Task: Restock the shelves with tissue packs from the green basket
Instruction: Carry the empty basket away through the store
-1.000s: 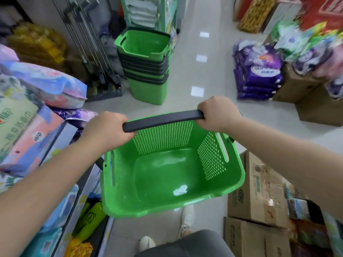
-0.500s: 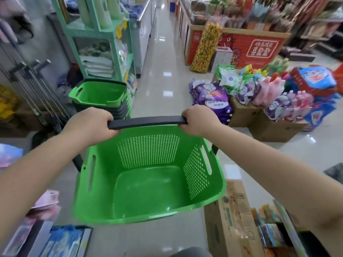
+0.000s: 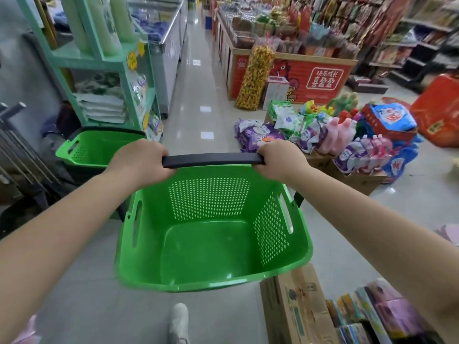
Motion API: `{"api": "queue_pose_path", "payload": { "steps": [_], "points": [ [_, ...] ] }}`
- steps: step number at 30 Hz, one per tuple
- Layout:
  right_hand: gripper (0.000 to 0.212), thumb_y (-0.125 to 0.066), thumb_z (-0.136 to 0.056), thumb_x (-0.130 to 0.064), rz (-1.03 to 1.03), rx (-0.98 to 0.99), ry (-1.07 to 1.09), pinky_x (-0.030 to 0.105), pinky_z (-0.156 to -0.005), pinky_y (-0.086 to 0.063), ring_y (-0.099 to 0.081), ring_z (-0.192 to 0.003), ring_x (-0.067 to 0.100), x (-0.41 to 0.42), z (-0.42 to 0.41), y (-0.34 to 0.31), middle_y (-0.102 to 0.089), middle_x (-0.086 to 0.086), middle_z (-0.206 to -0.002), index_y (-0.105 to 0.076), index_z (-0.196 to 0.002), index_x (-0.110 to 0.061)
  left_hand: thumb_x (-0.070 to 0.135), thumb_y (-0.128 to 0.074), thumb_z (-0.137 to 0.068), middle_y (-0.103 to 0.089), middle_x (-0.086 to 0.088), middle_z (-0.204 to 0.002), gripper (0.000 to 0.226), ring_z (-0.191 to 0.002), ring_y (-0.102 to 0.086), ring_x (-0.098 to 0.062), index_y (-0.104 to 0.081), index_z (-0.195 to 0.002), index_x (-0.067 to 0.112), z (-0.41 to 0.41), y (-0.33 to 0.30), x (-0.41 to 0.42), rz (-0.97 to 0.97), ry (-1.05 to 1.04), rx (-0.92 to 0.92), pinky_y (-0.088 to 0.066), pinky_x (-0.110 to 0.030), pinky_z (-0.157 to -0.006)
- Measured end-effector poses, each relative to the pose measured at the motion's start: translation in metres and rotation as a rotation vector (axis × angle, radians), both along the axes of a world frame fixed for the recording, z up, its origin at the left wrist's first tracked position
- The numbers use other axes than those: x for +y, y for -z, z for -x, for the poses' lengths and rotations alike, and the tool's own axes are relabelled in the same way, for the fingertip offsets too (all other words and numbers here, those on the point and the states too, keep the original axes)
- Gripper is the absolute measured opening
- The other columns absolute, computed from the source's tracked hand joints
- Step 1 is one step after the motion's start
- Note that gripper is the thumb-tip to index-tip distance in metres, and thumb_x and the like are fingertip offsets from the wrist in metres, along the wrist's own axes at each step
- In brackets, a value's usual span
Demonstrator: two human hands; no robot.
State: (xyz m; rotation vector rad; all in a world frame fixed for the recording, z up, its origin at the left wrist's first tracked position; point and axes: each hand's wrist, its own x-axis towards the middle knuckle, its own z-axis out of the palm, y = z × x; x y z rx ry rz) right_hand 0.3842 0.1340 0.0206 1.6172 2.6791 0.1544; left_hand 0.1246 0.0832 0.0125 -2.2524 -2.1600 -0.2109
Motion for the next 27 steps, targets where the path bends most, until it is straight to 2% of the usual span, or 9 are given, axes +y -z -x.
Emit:
{"api": "queue_pose_path", "payload": {
  "steps": [4,9,14,18,20,24,27],
  "points": [
    [0.021,-0.052,-0.086,-0.031,0.007,0.003,0.043,0.029,-0.06,-0.045,-0.048,-0.065,0.025,0.028,-0.001,-0.005,-0.038,-0.003,-0.056,-0.05,-0.073,-0.014,0.044,-0.058,-0.085,-0.053,-0.002,-0.071,0.027,-0.069,-0.049,-0.022,-0.059,-0.076,0.018,0.002,-0.003,0.037,-0.026,0.047,-0.003,-0.028,-0.024,-0.048],
    [0.019,-0.053,-0.085,-0.031,-0.013,0.019,0.119,0.029,-0.061,-0.047,-0.05,-0.063,0.025,0.076,0.01,-0.017,-0.041,-0.004,-0.055,-0.054,-0.073,-0.016,0.046,-0.057,-0.085,-0.047,0.004,-0.062,0.034,-0.066,-0.049,-0.021,-0.046,-0.062,0.024,0.016,-0.012,0.101,-0.032,0.142,-0.033,-0.026,-0.025,-0.047],
    [0.03,-0.052,-0.086,-0.033,-0.005,0.001,0.154,0.029,-0.061,-0.049,-0.051,-0.061,0.023,0.115,0.021,-0.02,-0.042,-0.004,-0.054,-0.044,-0.061,-0.02,0.046,-0.055,-0.086,-0.051,0.003,-0.066,0.026,-0.069,-0.054,-0.02,-0.055,-0.074,0.022,0.029,-0.012,0.153,-0.033,0.191,-0.013,-0.037,-0.025,-0.053],
    [0.023,-0.05,-0.087,-0.034,-0.026,-0.028,0.191,0.03,-0.063,-0.051,-0.052,-0.064,0.023,0.152,0.032,-0.013,-0.041,-0.004,-0.056,-0.05,-0.072,-0.016,0.046,-0.054,-0.086,-0.052,0.001,-0.071,0.028,-0.077,-0.056,-0.022,-0.055,-0.074,0.022,0.041,-0.005,0.204,-0.042,0.253,0.036,-0.034,-0.024,-0.051],
    [0.022,-0.049,-0.087,-0.033,-0.042,-0.038,0.202,0.028,-0.062,-0.049,-0.052,-0.066,0.024,0.169,0.036,-0.007,-0.041,-0.004,-0.058,-0.05,-0.074,-0.016,0.047,-0.054,-0.086,-0.052,0.002,-0.069,0.028,-0.076,-0.056,-0.022,-0.054,-0.074,0.022,0.045,0.0,0.227,-0.026,0.275,0.026,-0.037,-0.025,-0.055],
    [0.022,-0.049,-0.087,-0.034,-0.038,-0.041,0.211,0.028,-0.062,-0.048,-0.057,-0.07,0.025,0.212,0.04,0.0,-0.053,0.003,-0.071,-0.053,-0.075,-0.015,0.044,-0.057,-0.086,-0.048,0.003,-0.066,0.027,-0.073,-0.054,-0.022,-0.057,-0.078,0.018,0.048,0.005,0.271,-0.023,0.283,0.02,-0.037,-0.026,-0.056],
    [0.022,-0.05,-0.087,-0.035,-0.039,-0.038,0.217,0.026,-0.059,-0.044,-0.054,-0.069,0.025,0.253,0.04,0.007,-0.048,0.0,-0.064,-0.052,-0.075,-0.016,0.043,-0.057,-0.085,-0.047,0.003,-0.064,0.026,-0.07,-0.053,-0.022,-0.054,-0.077,0.018,0.048,0.012,0.308,-0.064,0.271,0.032,-0.036,-0.025,-0.056]
  ]
}}
